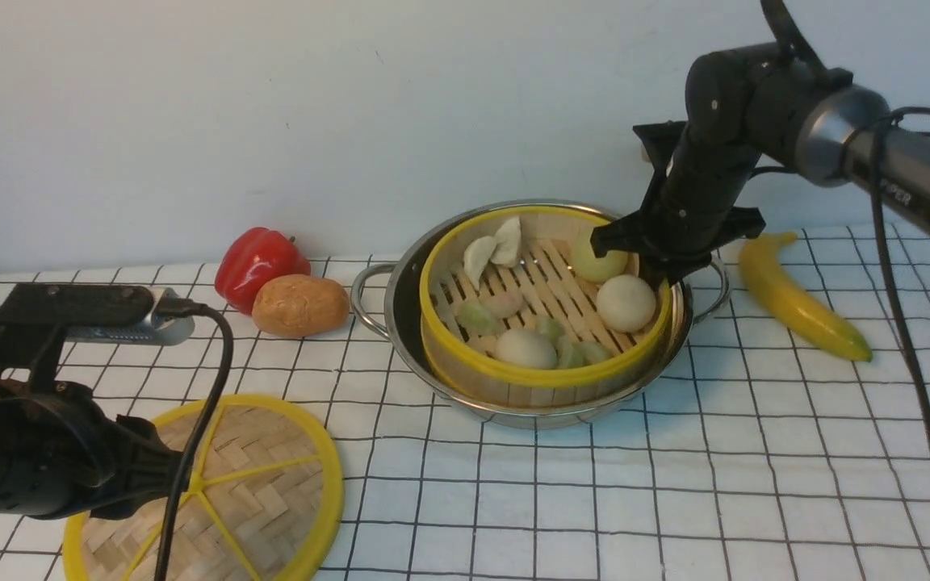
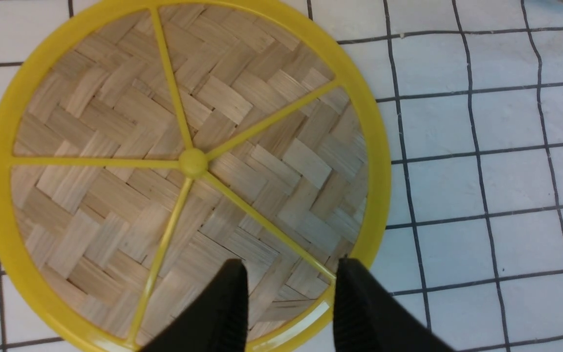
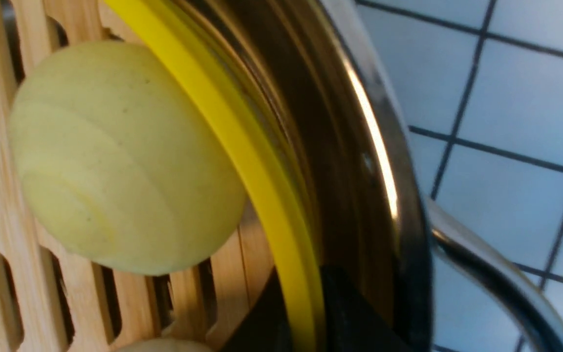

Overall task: Place the steamer in the pot on the white tablecloth, and put the lid on the steamer.
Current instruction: 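Place the bamboo steamer basket of food into the steel pot with the right gripper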

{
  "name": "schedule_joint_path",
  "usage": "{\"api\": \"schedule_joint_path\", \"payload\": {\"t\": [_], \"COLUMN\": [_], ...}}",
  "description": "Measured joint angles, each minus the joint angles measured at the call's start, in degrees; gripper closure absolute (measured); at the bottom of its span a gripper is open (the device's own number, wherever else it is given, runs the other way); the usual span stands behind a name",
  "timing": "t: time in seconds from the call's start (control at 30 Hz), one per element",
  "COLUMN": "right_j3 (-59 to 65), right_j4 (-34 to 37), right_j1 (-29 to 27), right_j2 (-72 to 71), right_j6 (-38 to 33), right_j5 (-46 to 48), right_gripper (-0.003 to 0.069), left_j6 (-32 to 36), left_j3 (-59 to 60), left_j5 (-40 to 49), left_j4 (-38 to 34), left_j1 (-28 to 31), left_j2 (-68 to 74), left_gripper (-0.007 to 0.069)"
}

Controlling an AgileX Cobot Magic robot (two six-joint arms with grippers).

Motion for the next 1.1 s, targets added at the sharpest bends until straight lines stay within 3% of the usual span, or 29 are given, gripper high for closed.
{"api": "schedule_joint_path", "payload": {"t": [0.43,0.6,0.8,0.97,1.1], "right_j3": [0.0,-0.17,-0.17,-0.19,-0.99], "right_j4": [0.18,0.75,1.23,0.92,-1.99], "right_j1": [0.04,0.06,0.06,0.11,0.17], "right_j2": [0.3,0.3,-0.06,-1.48,-3.46], "right_j6": [-0.07,-0.23,-0.48,-0.71,-1.34], "right_j5": [-0.64,-0.66,-0.66,-0.71,-0.59], "right_gripper": [0.0593,0.0498,0.0298,0.0197,0.0169], "left_j6": [0.0,0.0,0.48,0.76,0.82], "left_j3": [0.0,0.0,0.0,0.0,0.0], "left_j5": [0.0,0.03,-0.52,-1.36,-2.75], "left_j4": [-0.05,-0.11,-1.27,-1.38,-1.44], "left_j1": [0.0,0.0,0.0,0.0,0.0], "left_j2": [0.0,0.0,0.0,0.04,1.2], "left_gripper": [0.0382,0.0382,0.0382,0.0382,0.0382]}}
